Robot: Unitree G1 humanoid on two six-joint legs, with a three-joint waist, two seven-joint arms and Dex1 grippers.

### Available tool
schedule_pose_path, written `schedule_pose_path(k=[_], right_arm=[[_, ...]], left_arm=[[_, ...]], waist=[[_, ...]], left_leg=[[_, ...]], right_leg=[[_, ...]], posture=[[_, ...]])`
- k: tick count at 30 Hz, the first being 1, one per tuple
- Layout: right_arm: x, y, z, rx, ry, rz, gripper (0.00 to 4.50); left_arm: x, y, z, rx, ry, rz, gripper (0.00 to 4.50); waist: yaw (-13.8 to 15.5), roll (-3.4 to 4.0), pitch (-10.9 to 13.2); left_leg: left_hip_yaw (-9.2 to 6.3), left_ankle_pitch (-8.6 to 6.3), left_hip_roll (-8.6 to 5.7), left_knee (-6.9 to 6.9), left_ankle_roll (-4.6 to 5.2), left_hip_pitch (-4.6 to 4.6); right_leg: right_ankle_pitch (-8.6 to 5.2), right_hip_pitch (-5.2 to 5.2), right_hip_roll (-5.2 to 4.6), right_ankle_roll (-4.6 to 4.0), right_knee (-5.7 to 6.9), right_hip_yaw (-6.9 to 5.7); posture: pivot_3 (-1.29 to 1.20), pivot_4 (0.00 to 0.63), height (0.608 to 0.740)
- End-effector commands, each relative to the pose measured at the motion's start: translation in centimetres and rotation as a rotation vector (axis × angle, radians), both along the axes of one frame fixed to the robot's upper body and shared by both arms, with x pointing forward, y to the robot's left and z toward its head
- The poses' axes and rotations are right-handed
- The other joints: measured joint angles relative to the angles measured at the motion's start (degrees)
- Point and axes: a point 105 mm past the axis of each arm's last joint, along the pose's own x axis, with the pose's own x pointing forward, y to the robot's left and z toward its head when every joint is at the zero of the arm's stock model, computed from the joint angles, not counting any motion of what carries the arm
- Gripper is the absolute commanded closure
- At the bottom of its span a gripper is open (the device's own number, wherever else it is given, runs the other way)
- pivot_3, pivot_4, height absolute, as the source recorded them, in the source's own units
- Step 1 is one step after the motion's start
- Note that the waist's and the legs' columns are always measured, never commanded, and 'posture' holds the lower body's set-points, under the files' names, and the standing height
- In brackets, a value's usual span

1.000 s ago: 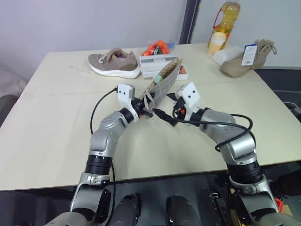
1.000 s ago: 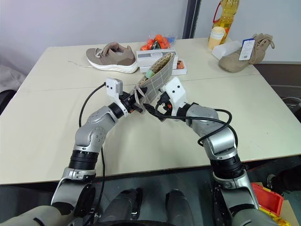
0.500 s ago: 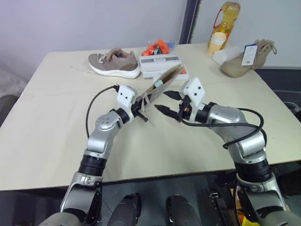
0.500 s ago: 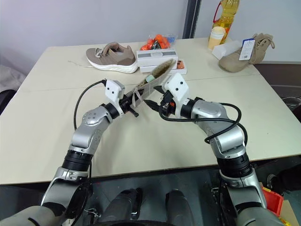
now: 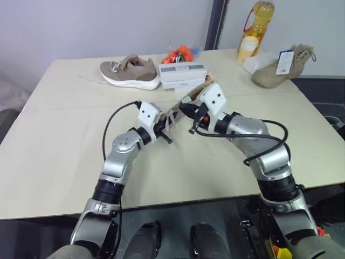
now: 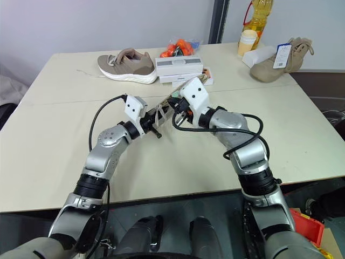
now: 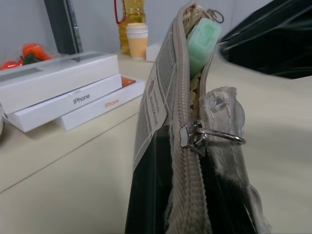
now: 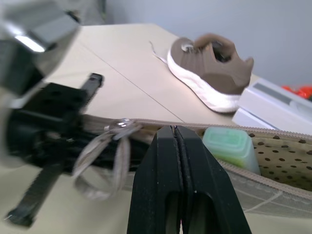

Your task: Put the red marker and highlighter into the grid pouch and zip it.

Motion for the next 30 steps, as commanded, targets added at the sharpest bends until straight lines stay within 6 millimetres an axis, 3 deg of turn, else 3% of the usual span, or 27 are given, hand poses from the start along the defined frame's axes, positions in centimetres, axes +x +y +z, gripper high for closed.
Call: schedule_pose_path(k=[1,13,19,21,26,30], right_arm=[[0.9,-0.5,1.2,0.010,-0.053,-0.063,4.45],[3.1,-4.3,0.3,0.046,0.002,-0.300,4.45],[3.2,-5.1,0.3,0.030,-0.008,-0.339,4.45],[2.4,-4.3,0.8,0.033,-0.022,-0.269,4.45],[-2.9,-0.6,1.1,-0.020,-0.068,0.107,4.45],[-5.0,0.5,0.3,-0.033,-0.032,0.219,4.45]], left_arm=[[-0.7,-0.2,1.7,-0.006,-0.079,-0.023,4.50],[-1.2,0.1,1.3,0.009,-0.082,-0.035,4.50],[-1.4,0.5,1.1,0.018,-0.084,-0.031,4.50],[-1.2,0.6,1.1,0.018,-0.085,-0.017,4.50],[-0.8,0.7,1.5,-0.004,-0.080,-0.002,4.50],[-0.7,0.5,1.7,-0.012,-0.080,-0.003,4.50]], waist=[[0.05,0.00,0.00],[-0.03,0.00,0.00],[-0.02,0.00,0.00],[-0.01,0.01,0.00],[-0.01,0.01,0.00],[-0.01,0.01,0.00]], left_leg=[[0.00,0.00,0.00,0.00,0.00,0.00],[0.00,0.00,0.00,-0.01,0.00,-0.01],[0.00,0.00,0.00,-0.01,0.00,-0.01],[0.00,0.00,0.00,-0.01,0.00,-0.01],[0.00,-0.03,0.00,0.00,0.05,-0.05],[0.00,-0.03,0.01,0.03,0.05,-0.05]], right_leg=[[0.00,0.00,0.00,0.00,0.00,0.00],[0.00,-0.02,0.00,0.00,0.00,0.01],[0.00,-0.03,0.00,0.00,0.00,0.02],[0.00,-0.03,0.00,0.00,0.00,0.02],[0.00,-0.03,0.01,0.01,-0.01,0.00],[0.00,-0.02,-0.01,0.02,-0.01,0.00]], posture=[[0.00,0.150,0.740],[0.00,0.150,0.740],[0.00,0.150,0.740],[0.00,0.150,0.740],[0.00,0.150,0.740],[0.00,0.150,0.740]])
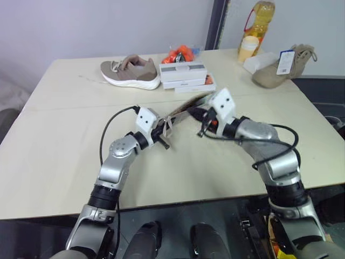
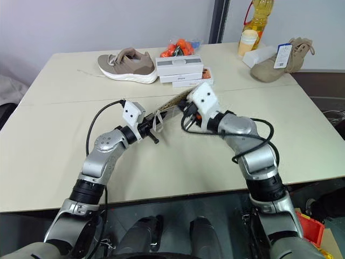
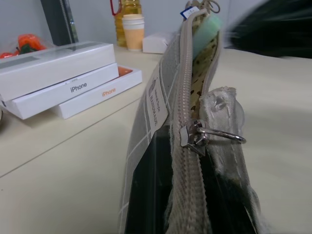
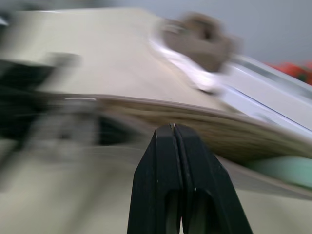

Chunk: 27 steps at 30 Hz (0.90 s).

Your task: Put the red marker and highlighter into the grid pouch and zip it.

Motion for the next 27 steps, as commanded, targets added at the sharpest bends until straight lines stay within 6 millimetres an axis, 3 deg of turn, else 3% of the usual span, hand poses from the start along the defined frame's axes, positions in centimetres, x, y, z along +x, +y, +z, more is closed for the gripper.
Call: schedule_pose_path(k=[1,5,6,8,13,26,27], right_arm=[[-1.7,1.3,0.5,-0.002,-0.018,0.093,4.45],[-0.6,1.3,-0.3,0.020,0.026,0.025,4.45],[-0.5,1.4,-0.4,0.048,0.050,0.019,4.21],[-0.4,1.6,-0.7,0.065,0.076,0.015,3.59],[0.1,1.6,-1.3,0.049,0.071,-0.035,1.13],[1.6,2.3,-0.8,0.147,0.092,-0.100,1.13],[1.7,2.3,-0.7,0.156,0.095,-0.104,1.37]], left_arm=[[0.1,-0.3,2.4,-0.037,-0.079,-0.008,4.50],[0.2,-0.5,3.0,-0.072,-0.076,-0.010,4.50],[0.3,-0.5,3.2,-0.085,-0.075,-0.009,4.50],[0.5,-0.5,3.6,-0.122,-0.067,-0.003,4.50],[0.5,-0.5,4.5,-0.212,-0.055,-0.009,4.50],[0.3,-0.9,4.0,-0.262,-0.007,-0.034,4.50],[0.3,-0.9,4.0,-0.260,-0.007,-0.035,4.50]], waist=[[0.06,0.00,0.00],[0.10,0.00,0.00],[0.10,0.00,0.00],[0.08,0.00,0.00],[0.10,0.00,0.00],[0.05,0.00,0.00],[0.05,0.00,0.00]], left_leg=[[-0.01,0.00,0.00,0.01,0.00,0.00],[-0.02,0.00,0.00,0.07,0.00,0.00],[-0.01,0.00,0.00,0.07,0.00,0.00],[-0.02,0.00,0.01,0.06,0.00,-0.01],[-0.02,0.00,0.00,0.05,0.00,-0.04],[-0.01,0.00,-0.01,0.05,0.00,-0.04],[-0.01,0.00,-0.01,0.05,0.00,-0.04]], right_leg=[[0.00,0.01,-0.01,0.00,0.00,0.00],[0.00,0.02,-0.02,0.00,0.00,-0.01],[0.00,0.02,-0.02,0.00,0.00,0.00],[0.00,0.01,-0.03,0.00,0.00,0.00],[0.01,-0.01,-0.02,0.00,0.00,0.00],[0.01,-0.02,0.05,0.01,0.01,0.00],[0.01,-0.02,0.05,0.01,0.01,0.00]], posture=[[0.00,0.150,0.740],[0.00,0.150,0.740],[0.00,0.150,0.740],[0.00,0.150,0.740],[0.00,0.150,0.740],[0.00,0.150,0.740],[0.00,0.150,0.740]])
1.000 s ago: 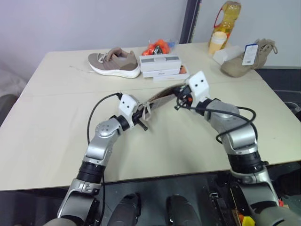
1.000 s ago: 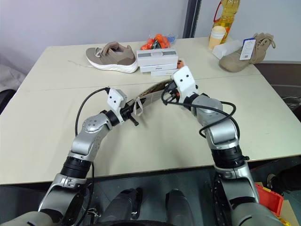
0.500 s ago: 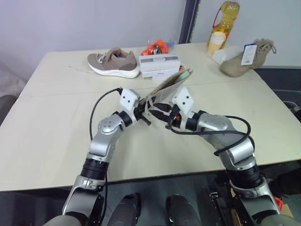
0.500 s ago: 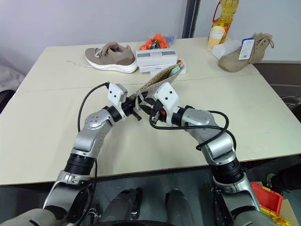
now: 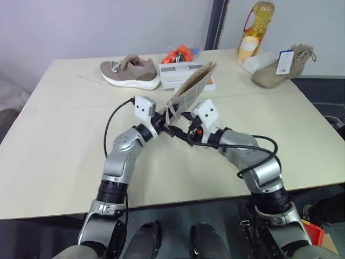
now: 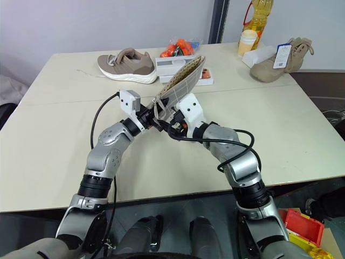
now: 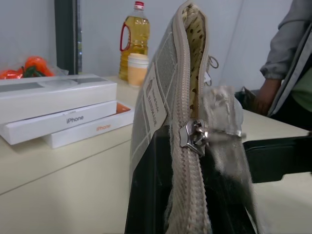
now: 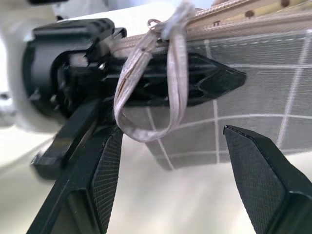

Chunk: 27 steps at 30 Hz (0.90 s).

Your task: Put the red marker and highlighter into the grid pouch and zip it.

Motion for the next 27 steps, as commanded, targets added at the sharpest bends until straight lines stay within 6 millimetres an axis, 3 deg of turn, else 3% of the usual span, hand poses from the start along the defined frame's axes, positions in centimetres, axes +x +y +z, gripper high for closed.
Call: schedule_pose_path(k=[1,7,11,18,24,27], right_arm=[[0.2,0.3,2.1,0.056,-0.054,-0.004,1.65],[0.3,-0.3,2.9,0.078,-0.067,-0.009,4.47],[0.3,-1.4,3.8,0.075,-0.089,-0.019,4.47],[2.3,-6.1,5.5,0.026,-0.151,-0.183,4.47],[2.7,-7.8,5.5,-0.008,-0.166,-0.226,4.47],[3.5,-10.1,5.8,-0.044,-0.184,-0.327,4.47]], left_arm=[[-0.3,0.0,1.2,-0.016,-0.041,-0.010,4.50],[-0.2,0.4,0.8,0.012,-0.046,0.010,4.50],[0.1,0.9,0.6,0.040,-0.054,0.031,4.50],[0.2,1.6,-0.8,0.177,-0.095,0.046,4.50],[0.0,1.9,-1.3,0.193,-0.094,0.038,4.50],[-0.2,2.7,-2.5,0.285,-0.107,0.034,4.50]], waist=[[0.00,0.00,0.00],[0.02,0.00,0.00],[0.02,0.00,0.00],[0.03,0.00,0.00],[0.01,0.00,0.00],[-0.05,0.00,0.00]], left_leg=[[0.00,0.00,0.00,0.00,0.00,0.00],[0.00,0.00,-0.01,0.01,0.00,0.00],[0.00,0.00,-0.01,0.00,0.00,0.00],[0.01,0.00,-0.01,-0.01,0.00,0.00],[0.01,0.00,-0.01,-0.02,0.01,0.00],[0.01,0.00,0.01,-0.04,0.01,0.00]], right_leg=[[0.00,0.00,0.00,0.00,0.00,0.00],[0.00,0.00,0.00,0.00,0.00,0.00],[0.00,0.00,0.00,0.00,0.00,0.00],[0.00,0.00,-0.01,0.00,0.00,0.00],[0.00,0.00,-0.06,0.00,-0.01,0.01],[0.00,-0.02,-0.07,0.00,-0.01,0.01]], posture=[[0.00,0.150,0.740],[0.00,0.150,0.740],[0.00,0.150,0.740],[0.00,0.150,0.740],[0.00,0.150,0.740],[0.00,0.150,0.740]])
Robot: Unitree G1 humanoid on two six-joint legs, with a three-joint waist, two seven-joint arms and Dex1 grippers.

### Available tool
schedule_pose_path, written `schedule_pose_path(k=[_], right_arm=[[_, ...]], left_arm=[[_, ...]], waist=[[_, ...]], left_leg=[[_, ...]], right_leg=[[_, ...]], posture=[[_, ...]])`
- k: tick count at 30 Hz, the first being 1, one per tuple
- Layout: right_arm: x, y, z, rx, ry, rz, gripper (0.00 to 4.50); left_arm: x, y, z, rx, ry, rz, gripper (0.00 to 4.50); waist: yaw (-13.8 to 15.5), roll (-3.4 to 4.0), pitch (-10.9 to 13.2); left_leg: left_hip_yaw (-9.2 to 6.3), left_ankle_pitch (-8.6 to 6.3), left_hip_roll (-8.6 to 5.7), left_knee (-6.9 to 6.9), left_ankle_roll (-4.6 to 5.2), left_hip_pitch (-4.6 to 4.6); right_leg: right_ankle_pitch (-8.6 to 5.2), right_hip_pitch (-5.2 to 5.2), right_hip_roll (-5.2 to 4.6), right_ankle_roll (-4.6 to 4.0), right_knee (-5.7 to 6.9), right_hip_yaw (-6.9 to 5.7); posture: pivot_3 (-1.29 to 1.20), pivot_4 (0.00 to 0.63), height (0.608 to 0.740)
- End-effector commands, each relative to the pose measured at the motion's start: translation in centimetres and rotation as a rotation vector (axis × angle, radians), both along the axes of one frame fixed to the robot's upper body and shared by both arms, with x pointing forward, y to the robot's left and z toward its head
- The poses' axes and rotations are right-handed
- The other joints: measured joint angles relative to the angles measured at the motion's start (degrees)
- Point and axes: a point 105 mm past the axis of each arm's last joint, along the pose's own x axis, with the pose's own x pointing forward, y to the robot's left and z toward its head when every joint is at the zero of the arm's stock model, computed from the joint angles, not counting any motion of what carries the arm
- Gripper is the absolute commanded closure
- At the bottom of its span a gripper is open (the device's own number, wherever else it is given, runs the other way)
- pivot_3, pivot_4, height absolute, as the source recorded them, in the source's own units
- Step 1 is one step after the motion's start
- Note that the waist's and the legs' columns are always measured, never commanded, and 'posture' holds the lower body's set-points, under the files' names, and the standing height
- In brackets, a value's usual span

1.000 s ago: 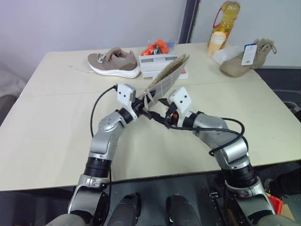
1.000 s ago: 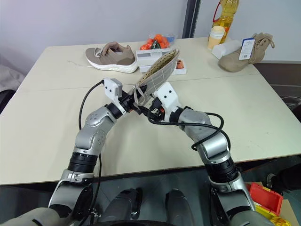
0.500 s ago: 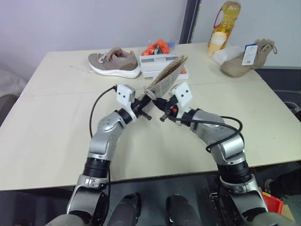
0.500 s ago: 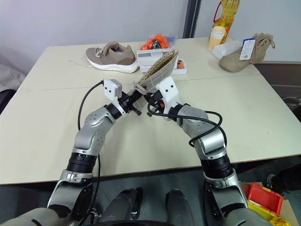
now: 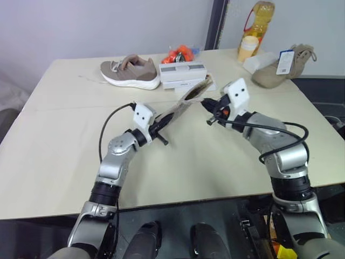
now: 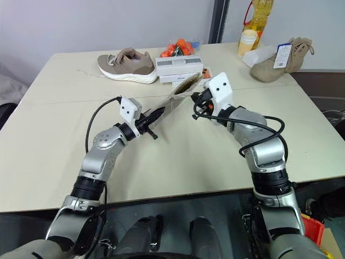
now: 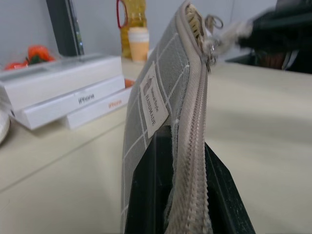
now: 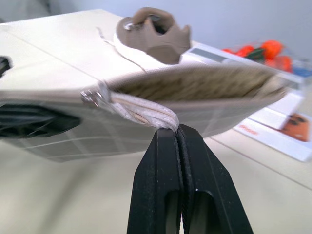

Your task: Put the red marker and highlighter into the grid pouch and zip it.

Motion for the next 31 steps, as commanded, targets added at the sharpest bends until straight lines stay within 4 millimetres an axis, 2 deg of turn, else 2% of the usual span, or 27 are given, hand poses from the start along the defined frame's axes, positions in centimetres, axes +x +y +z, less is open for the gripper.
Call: schedule_pose_path(k=[1,5,8,10,12,14,16,19,20,27,31], right_arm=[[1.1,-4.1,2.2,-0.030,-0.090,-0.172,4.47],[1.9,-7.6,2.3,-0.096,-0.100,-0.308,4.47],[1.8,-8.8,1.4,-0.145,-0.073,-0.327,4.47],[0.9,-8.4,0.0,-0.178,-0.025,-0.257,4.47],[-0.5,-7.0,-1.4,-0.198,0.036,-0.115,4.50],[-1.7,-6.1,-2.4,-0.185,0.081,-0.023,3.93],[-2.6,-6.2,-3.6,-0.193,0.108,0.012,3.09],[-3.7,-6.5,-5.0,-0.207,0.133,0.037,1.53],[-3.9,-6.6,-5.2,-0.201,0.136,0.040,1.01],[-4.4,-7.3,-6.7,-0.170,0.155,0.036,1.01],[-3.8,-7.7,-7.2,-0.126,0.146,0.009,1.01]], left_arm=[[-0.3,1.6,-0.2,0.096,-0.059,0.012,4.50],[-0.5,3.5,-1.0,0.160,-0.060,0.035,4.50],[-0.6,4.9,-1.5,0.192,-0.053,0.052,4.50],[-1.0,5.9,-2.0,0.201,-0.023,0.045,4.50],[-1.4,6.5,-2.3,0.196,0.005,0.030,3.79],[-2.0,6.9,-2.5,0.195,0.028,0.017,3.02],[-2.7,7.7,-2.9,0.187,0.066,0.026,1.93],[-3.8,9.2,-3.6,0.148,0.135,0.074,0.37],[-4.3,9.8,-4.2,0.141,0.170,0.095,0.28],[-6.9,13.8,-7.7,0.143,0.311,0.284,0.28],[-7.6,15.4,-8.4,0.165,0.311,0.390,0.28]], waist=[[0.03,0.00,0.00],[0.03,0.00,0.00],[-0.29,0.03,-0.01],[-0.26,0.03,-0.01],[-0.21,0.06,-0.02],[-0.23,0.07,-0.01],[-0.07,0.09,0.01],[0.13,0.09,0.01],[0.12,0.09,0.01],[0.15,0.10,0.01],[0.12,0.10,0.00]], left_leg=[[0.00,0.00,0.01,0.00,0.00,0.00],[0.04,0.00,-0.02,0.01,0.00,0.00],[0.04,0.00,0.02,-0.02,0.00,0.02],[0.04,0.00,0.05,-0.05,0.00,0.02],[0.03,-0.02,0.06,-0.05,0.03,0.02],[0.05,-0.04,0.05,-0.05,0.06,-0.02],[0.05,-0.05,0.05,-0.02,0.08,-0.04],[0.02,-0.05,0.04,0.03,0.08,-0.05],[0.02,-0.06,0.04,0.05,0.08,-0.05],[0.02,-0.07,0.07,0.03,0.08,-0.05],[0.03,-0.08,0.07,0.02,0.07,-0.04]], right_leg=[[0.00,0.00,0.00,0.00,0.00,0.00],[0.00,0.01,-0.02,0.00,-0.01,0.02],[0.00,0.00,-0.02,-0.01,-0.01,0.03],[0.00,-0.01,-0.01,-0.01,0.00,0.03],[-0.01,0.00,-0.01,-0.01,-0.02,0.02],[-0.01,-0.03,-0.02,-0.01,-0.06,0.04],[-0.01,-0.02,-0.03,-0.01,-0.07,0.04],[-0.01,0.02,-0.08,-0.01,-0.08,0.03],[-0.01,0.04,-0.10,-0.01,-0.10,0.04],[-0.02,0.02,-0.10,-0.03,-0.15,0.08],[-0.11,0.06,-0.11,-0.20,-0.20,0.09]], posture=[[0.00,0.150,0.740],[0.00,0.150,0.740],[0.00,0.150,0.740],[0.00,0.150,0.740],[0.00,0.150,0.740],[0.00,0.150,0.740],[0.00,0.150,0.740],[0.00,0.150,0.740],[0.00,0.150,0.740],[0.00,0.150,0.740],[0.00,0.150,0.740]])
